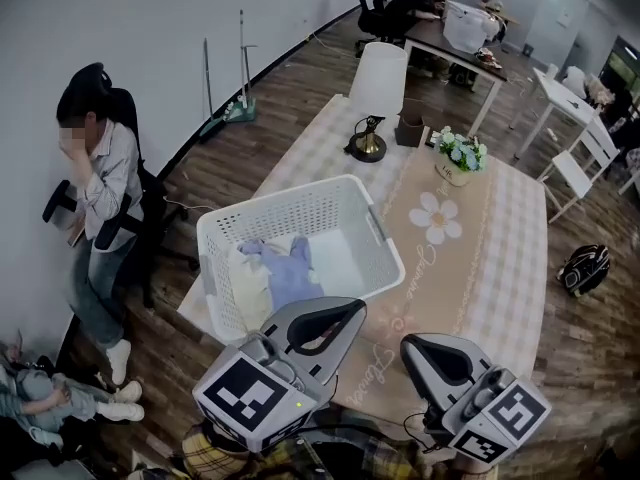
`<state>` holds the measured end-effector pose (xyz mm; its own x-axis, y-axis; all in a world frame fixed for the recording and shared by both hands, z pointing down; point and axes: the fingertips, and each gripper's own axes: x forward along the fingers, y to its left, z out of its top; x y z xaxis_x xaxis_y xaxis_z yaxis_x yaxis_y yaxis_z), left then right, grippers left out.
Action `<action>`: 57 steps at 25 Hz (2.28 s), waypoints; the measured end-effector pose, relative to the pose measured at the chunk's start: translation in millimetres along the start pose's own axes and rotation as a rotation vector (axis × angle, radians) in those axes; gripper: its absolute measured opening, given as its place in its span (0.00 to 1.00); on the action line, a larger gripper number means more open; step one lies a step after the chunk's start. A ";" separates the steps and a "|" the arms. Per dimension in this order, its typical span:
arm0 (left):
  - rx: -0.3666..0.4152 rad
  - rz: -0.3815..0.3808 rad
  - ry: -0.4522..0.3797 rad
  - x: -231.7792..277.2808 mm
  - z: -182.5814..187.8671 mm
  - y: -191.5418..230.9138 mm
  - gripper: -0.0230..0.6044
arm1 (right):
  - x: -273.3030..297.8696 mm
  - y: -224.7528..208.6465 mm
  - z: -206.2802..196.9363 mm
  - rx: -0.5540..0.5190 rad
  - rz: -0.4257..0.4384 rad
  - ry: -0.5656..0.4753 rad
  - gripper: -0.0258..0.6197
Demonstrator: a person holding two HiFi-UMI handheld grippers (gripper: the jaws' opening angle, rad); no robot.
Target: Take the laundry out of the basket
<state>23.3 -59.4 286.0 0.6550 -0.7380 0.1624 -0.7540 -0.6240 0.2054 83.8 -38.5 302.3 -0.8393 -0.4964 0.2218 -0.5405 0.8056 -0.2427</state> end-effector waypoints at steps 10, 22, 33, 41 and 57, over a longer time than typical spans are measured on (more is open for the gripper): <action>0.069 -0.069 0.038 -38.7 22.1 126.8 0.08 | 116.8 28.5 28.9 -0.001 -0.095 -0.019 0.06; 0.140 -0.124 0.193 -41.5 1.3 197.4 0.08 | 204.6 43.8 31.1 -0.042 -0.091 0.095 0.06; 0.142 -0.089 0.363 -15.5 -38.1 229.6 0.08 | 253.8 35.1 -5.4 -0.129 0.051 0.319 0.06; 0.142 -0.109 0.414 13.7 -55.9 238.9 0.08 | 268.2 14.3 -30.1 -0.142 0.087 0.419 0.06; 0.071 -0.137 0.609 65.8 -127.4 258.7 0.11 | 279.1 -37.8 -89.6 -0.101 0.162 0.653 0.14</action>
<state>-122.3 -236.6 472.8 0.6414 -0.3844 0.6639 -0.6490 -0.7333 0.2024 -124.8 -178.5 458.0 -0.6845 -0.0950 0.7228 -0.3759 0.8955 -0.2384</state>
